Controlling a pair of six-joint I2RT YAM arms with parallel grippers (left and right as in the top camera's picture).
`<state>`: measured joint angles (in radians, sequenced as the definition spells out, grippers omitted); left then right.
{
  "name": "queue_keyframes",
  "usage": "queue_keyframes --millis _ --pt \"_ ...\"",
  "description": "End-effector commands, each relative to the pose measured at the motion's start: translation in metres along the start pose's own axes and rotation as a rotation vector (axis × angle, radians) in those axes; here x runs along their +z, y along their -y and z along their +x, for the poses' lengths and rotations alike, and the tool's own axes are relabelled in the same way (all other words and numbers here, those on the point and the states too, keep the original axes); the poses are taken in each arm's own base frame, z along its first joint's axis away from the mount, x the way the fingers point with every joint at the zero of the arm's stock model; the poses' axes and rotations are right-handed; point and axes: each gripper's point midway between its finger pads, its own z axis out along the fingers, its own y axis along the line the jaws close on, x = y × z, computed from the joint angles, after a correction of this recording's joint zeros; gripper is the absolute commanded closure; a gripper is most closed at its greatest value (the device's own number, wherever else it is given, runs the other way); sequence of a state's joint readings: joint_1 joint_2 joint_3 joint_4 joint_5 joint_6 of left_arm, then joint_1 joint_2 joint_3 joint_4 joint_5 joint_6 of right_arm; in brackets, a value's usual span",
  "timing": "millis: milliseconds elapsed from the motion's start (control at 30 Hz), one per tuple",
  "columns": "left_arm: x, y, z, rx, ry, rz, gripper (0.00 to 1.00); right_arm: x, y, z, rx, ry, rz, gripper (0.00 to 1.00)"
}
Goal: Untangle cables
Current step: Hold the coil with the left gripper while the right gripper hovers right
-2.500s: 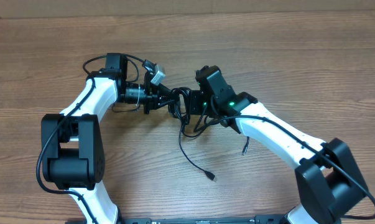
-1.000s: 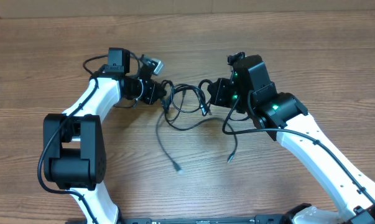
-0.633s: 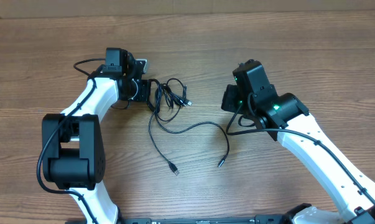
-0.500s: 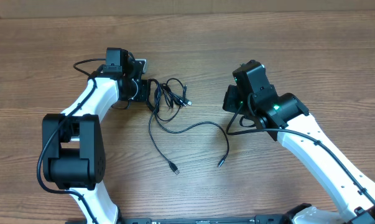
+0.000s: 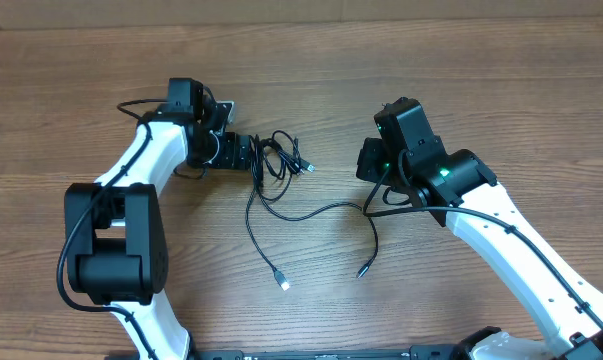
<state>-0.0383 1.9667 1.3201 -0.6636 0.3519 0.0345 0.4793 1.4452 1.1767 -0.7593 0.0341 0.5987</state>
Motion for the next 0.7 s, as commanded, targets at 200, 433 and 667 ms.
queue_keyframes --millis 200,433,667 --pt "-0.028 0.041 -0.02 -0.01 0.021 0.251 0.2 -0.01 -0.004 -0.006 0.001 0.029 -0.025 0.86" --pt "-0.026 0.048 -0.017 -0.063 -0.003 0.264 0.19 -0.01 -0.004 -0.006 0.001 0.03 -0.025 0.86" --pt "-0.014 0.061 -0.015 -0.045 -0.009 0.231 0.22 -0.004 -0.005 -0.005 0.001 0.019 -0.028 0.86"
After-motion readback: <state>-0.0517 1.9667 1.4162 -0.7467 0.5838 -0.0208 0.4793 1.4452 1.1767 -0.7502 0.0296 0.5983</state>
